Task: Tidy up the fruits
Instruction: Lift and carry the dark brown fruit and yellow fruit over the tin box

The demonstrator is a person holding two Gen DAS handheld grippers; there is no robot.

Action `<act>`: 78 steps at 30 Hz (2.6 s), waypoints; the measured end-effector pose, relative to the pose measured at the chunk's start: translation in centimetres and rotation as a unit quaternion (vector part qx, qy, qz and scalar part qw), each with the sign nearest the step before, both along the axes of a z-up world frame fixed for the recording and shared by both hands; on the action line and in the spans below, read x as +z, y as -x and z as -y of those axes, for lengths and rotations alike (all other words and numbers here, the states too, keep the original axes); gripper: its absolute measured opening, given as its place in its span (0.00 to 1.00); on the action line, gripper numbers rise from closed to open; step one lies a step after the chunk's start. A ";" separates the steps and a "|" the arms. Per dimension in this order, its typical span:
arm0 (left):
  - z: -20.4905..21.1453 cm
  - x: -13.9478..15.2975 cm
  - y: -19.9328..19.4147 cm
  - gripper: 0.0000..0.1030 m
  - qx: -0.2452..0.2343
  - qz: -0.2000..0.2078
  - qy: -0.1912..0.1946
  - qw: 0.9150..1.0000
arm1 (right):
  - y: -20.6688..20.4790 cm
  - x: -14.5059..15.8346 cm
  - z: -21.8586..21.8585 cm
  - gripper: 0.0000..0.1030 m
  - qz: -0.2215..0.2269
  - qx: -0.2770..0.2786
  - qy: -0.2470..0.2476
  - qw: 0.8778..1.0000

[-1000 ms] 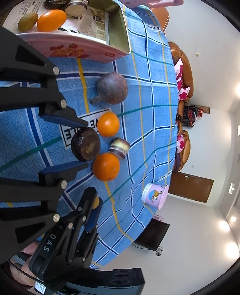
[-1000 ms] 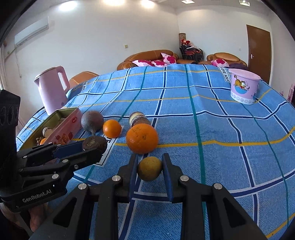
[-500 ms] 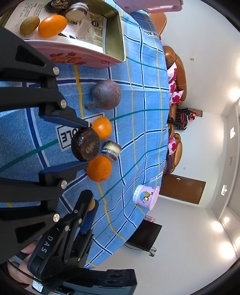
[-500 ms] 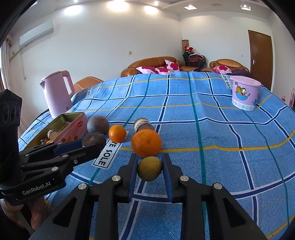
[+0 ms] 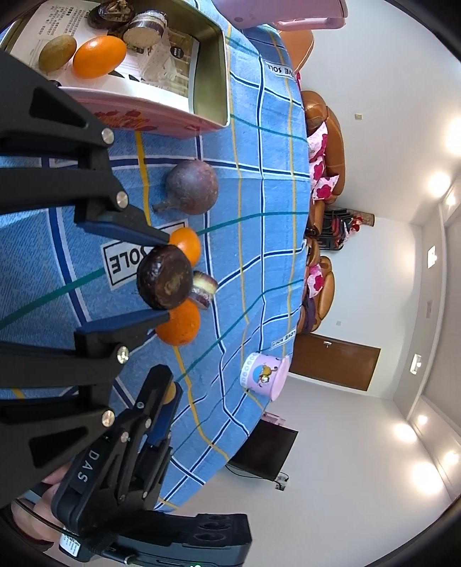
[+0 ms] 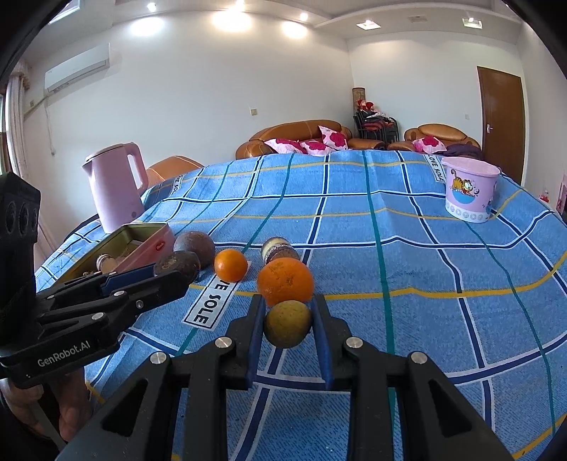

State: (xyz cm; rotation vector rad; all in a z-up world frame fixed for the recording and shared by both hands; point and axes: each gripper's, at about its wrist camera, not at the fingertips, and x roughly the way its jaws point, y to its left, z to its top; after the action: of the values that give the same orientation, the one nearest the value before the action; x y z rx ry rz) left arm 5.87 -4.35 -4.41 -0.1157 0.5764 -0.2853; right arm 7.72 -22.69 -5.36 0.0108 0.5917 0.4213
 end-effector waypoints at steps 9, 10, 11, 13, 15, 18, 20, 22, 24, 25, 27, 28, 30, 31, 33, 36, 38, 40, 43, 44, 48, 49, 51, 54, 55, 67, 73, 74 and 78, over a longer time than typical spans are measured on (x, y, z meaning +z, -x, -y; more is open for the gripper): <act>-0.1 0.2 0.4 0.37 0.003 0.014 0.003 1.000 | 0.4 0.2 0.2 0.27 0.014 0.001 -0.005 1.000; -0.2 0.2 0.5 0.37 0.003 0.016 0.004 1.000 | 0.5 0.2 0.2 0.27 0.017 0.001 -0.006 1.000; -0.2 0.3 0.5 0.37 0.004 0.018 0.004 1.000 | 0.6 0.2 0.2 0.27 0.019 0.001 -0.006 1.000; -0.2 0.3 0.6 0.37 0.005 0.022 0.005 1.000 | 0.7 0.3 0.2 0.27 0.023 0.002 -0.008 1.000; -0.2 0.3 0.7 0.37 0.007 0.025 0.005 1.000 | 0.8 0.3 0.2 0.28 0.026 0.002 -0.009 1.000; -0.2 0.4 0.9 0.37 0.007 0.030 0.005 1.000 | 1.1 0.4 0.3 0.28 0.033 0.002 -0.010 0.999; -0.2 0.5 1.0 0.37 0.008 0.033 0.005 0.999 | 1.1 0.5 0.3 0.27 0.037 0.001 -0.011 0.999; -0.3 0.5 1.0 0.37 0.008 0.035 0.005 0.999 | 1.2 0.5 0.3 0.28 0.040 0.001 -0.012 0.999; -0.3 0.6 1.1 0.37 0.009 0.038 0.005 0.999 | 1.3 0.6 0.3 0.28 0.043 0.001 -0.013 0.999; -0.3 0.6 1.2 0.37 0.009 0.039 0.005 0.999 | 1.4 0.6 0.4 0.27 0.045 0.001 -0.014 0.999; -0.3 0.7 1.3 0.37 0.010 0.042 0.005 0.999 | 1.5 0.7 0.4 0.28 0.048 0.001 -0.016 0.999; -0.3 0.7 1.4 0.37 0.010 0.044 0.005 0.999 | 1.5 0.6 0.4 0.27 0.050 0.001 -0.016 0.999; -0.3 0.7 1.5 0.37 0.010 0.049 0.005 0.999 | 1.6 0.7 0.5 0.28 0.054 0.001 -0.018 0.998; -0.3 0.8 1.5 0.37 0.010 0.050 0.005 0.999 | 1.6 0.7 0.5 0.28 0.056 0.001 -0.019 0.998; -0.3 0.8 1.6 0.37 0.010 0.054 0.006 0.998 | 1.8 0.8 0.6 0.27 0.062 0.000 -0.020 0.998; -0.4 0.9 1.8 0.37 0.011 0.060 0.006 0.998 | 2.1 0.9 0.7 0.27 0.072 0.002 -0.023 0.997; -0.3 0.9 1.9 0.37 0.012 0.063 0.006 0.998 | 2.2 0.9 0.7 0.27 0.077 0.002 -0.023 0.997; -0.3 0.9 1.8 0.37 0.012 0.062 0.006 0.998 | 2.4 1.0 0.7 0.28 0.081 0.003 -0.024 0.996; -0.3 0.9 1.8 0.37 0.016 0.060 0.004 0.998 | 2.4 1.0 0.7 0.28 0.083 0.003 -0.027 0.996; -0.3 1.0 1.8 0.37 0.016 0.060 0.004 0.998 | 2.4 1.0 0.8 0.28 0.083 0.002 -0.027 0.996; -0.2 1.0 1.9 0.37 0.019 0.050 -0.008 0.999 | 2.4 1.1 0.6 0.28 0.081 0.000 -0.021 0.997; -0.2 1.0 2.1 0.37 0.018 0.050 -0.010 0.999 | 2.5 1.1 0.6 0.28 0.080 0.002 -0.023 0.997; -0.5 1.3 2.7 0.37 0.018 0.056 -0.016 0.998 | 2.6 1.3 0.5 0.28 0.074 0.009 -0.036 0.997; -1.4 2.1 3.7 0.37 0.026 0.067 -0.020 0.997 | 3.2 2.3 -0.1 0.28 0.075 0.022 -0.046 0.996; -1.9 2.4 4.1 0.37 0.032 0.072 -0.026 0.997 | 3.4 2.8 -0.5 0.28 0.077 0.028 -0.048 0.995; -9.6 3.8 5.2 0.37 0.135 0.046 -0.067 0.988 | 3.9 8.4 -6.6 0.28 0.076 0.110 -0.078 0.988; -13.6 3.2 5.7 0.37 0.176 0.025 -0.066 0.982 | 4.0 8.8 -10.3 0.28 0.073 0.142 -0.061 0.985; -14.0 3.1 5.8 0.37 0.180 0.023 -0.067 0.981 | 4.0 8.7 -10.7 0.28 0.070 0.147 -0.060 0.985; -15.2 2.7 5.8 0.37 0.192 0.012 -0.068 0.979 | 3.7 8.1 -12.9 0.28 0.059 0.162 -0.052 0.984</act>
State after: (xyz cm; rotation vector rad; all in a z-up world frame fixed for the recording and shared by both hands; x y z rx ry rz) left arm 0.07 10.80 -1.73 -0.0885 0.5348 0.1290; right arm 3.99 -9.83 2.73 -0.0103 0.4534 0.7647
